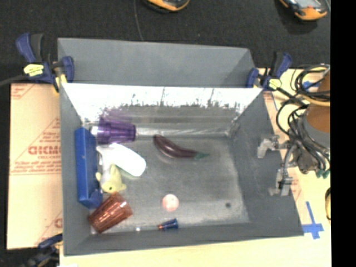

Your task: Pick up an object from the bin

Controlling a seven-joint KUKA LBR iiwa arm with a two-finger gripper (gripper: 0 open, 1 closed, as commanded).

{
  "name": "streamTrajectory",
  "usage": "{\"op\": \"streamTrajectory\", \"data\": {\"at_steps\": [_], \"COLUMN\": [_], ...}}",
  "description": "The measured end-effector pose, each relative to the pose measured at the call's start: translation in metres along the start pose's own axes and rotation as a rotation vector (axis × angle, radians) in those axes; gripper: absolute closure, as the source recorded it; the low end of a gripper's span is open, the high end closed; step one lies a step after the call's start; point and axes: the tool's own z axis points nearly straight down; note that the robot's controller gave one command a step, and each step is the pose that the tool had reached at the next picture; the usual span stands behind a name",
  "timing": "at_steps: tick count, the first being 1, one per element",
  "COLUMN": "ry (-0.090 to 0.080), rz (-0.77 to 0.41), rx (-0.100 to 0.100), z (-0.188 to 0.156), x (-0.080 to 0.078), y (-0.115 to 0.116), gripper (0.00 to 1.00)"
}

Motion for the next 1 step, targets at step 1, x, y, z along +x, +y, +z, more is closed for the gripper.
{"op": "streamTrajectory", "data": {"at_steps": [1], "ry": [-0.008], "rz": [-0.004], "rx": [0.002], "z": [-0.0042], "x": [-0.0018], "y": [0.0008], "gripper": [0.0]}}
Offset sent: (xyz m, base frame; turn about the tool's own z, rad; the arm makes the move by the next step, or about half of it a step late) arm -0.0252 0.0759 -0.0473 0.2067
